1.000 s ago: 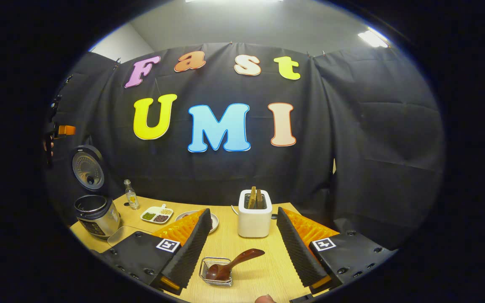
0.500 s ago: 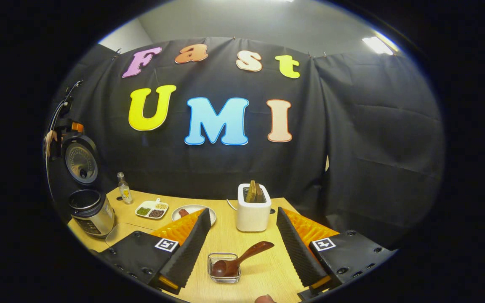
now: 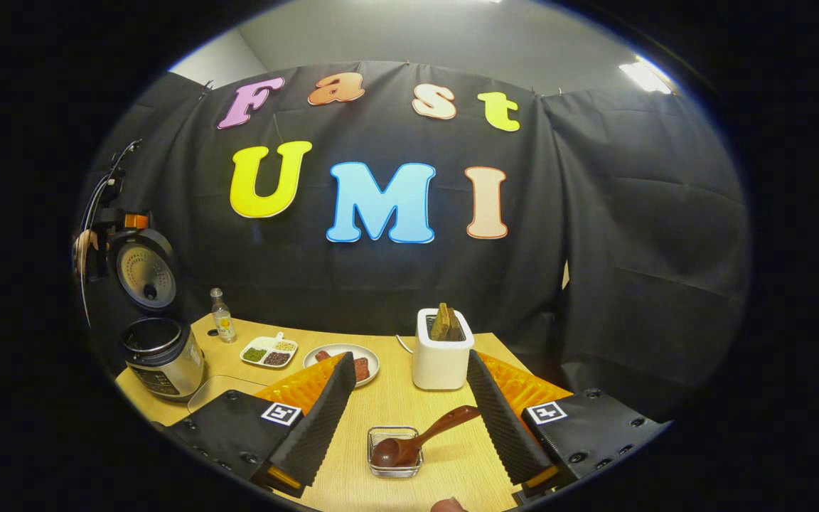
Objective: Close the left gripper, press the button to open the rice cooker; take a wooden spoon from the chopstick holder with the right hand, scoop a spoonful of rice and pour it into the rice cooker, then put the wooden spoon back into the chopstick holder.
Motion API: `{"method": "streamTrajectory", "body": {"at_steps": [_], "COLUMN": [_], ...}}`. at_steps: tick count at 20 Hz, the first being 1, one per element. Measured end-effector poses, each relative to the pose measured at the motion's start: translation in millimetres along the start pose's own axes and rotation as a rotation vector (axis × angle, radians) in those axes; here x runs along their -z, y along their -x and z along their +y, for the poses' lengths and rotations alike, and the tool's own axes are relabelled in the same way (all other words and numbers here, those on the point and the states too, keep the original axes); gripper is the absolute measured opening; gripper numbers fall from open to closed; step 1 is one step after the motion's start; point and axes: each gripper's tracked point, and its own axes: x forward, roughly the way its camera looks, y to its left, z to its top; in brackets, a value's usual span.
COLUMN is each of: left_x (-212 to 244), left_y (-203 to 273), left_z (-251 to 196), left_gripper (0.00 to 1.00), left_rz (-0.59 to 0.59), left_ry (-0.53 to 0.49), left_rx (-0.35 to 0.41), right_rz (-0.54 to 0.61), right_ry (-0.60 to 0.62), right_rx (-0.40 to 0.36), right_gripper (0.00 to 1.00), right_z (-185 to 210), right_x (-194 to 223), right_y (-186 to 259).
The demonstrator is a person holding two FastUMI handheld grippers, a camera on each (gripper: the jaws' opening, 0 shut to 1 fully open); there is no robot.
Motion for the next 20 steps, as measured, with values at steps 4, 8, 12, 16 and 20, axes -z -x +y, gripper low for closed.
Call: {"method": "streamTrajectory", "body": {"at_steps": [4,8,12,16,20], "left_x": [17,37,65,96,130], "left_y": [28,55,84,108,124], "left_z": [-7,-14,-23,-29,-34], "left_gripper": [0.95,0.95,0.94,0.94,0.94], "left_rz": [0.014,0.038,0.070,0.116,0.165], "left_ry": [-0.001,-0.005,-0.014,-0.018,-0.024], "left_rx": [-0.003,-0.016,-0.029,-0.039,-0.054], "right_rz": [-0.005,-0.005,-0.008,0.001,0.007], "right_ry": [0.011,0.006,0.020,0.021,0.024], "right_rx": [-0.037,-0.064,-0.088,-0.112,-0.133], "right_gripper": [0.99,0.99,0.99,0.99,0.99], "right_z": [1,-3,-10,-15,-18], "right_x": [-1,0,1,5,9], "right_y": [-2,-5,-7,-6,-4]}}
